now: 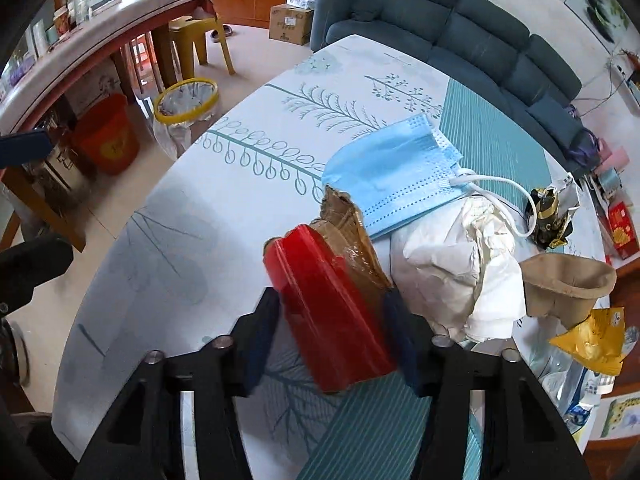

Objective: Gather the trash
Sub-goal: 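Swing both tools back toward the table, then grasp the red box with the right tool while the left tool grasps the blue mask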

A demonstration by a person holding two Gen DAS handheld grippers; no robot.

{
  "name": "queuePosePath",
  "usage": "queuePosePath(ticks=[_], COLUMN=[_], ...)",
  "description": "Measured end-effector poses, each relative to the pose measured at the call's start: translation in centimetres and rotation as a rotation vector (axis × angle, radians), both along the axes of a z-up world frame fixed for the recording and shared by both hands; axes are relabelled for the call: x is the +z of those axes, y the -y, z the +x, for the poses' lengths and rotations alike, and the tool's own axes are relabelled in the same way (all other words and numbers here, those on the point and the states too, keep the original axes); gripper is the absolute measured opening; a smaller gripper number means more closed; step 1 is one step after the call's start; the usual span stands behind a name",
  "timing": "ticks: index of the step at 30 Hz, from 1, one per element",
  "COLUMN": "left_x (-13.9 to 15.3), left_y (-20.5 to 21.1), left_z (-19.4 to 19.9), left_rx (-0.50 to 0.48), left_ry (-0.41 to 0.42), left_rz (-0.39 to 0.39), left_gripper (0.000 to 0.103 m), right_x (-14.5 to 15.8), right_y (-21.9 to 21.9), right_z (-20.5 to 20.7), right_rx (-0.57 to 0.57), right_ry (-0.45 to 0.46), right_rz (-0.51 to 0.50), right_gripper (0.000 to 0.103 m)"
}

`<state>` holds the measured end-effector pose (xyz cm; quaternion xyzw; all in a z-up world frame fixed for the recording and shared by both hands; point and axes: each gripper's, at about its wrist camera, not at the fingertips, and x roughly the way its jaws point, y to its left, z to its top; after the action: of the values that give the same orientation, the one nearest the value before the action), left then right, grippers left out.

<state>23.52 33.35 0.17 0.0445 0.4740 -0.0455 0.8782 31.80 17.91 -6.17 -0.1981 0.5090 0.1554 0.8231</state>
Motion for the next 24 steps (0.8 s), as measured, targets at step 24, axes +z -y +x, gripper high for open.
queuePosePath(ticks=[24], left_x=[1.4], left_y=[3.1], left_z=[4.2], left_rx=[-0.152], left_ry=[-0.043], left_rz=[-0.125], left_gripper=[0.080], right_x=[7.3], right_y=[8.9], right_z=[-6.5], right_rx=[-0.286], right_ry=[0.020], right_rz=[0.514], right_gripper=[0.014])
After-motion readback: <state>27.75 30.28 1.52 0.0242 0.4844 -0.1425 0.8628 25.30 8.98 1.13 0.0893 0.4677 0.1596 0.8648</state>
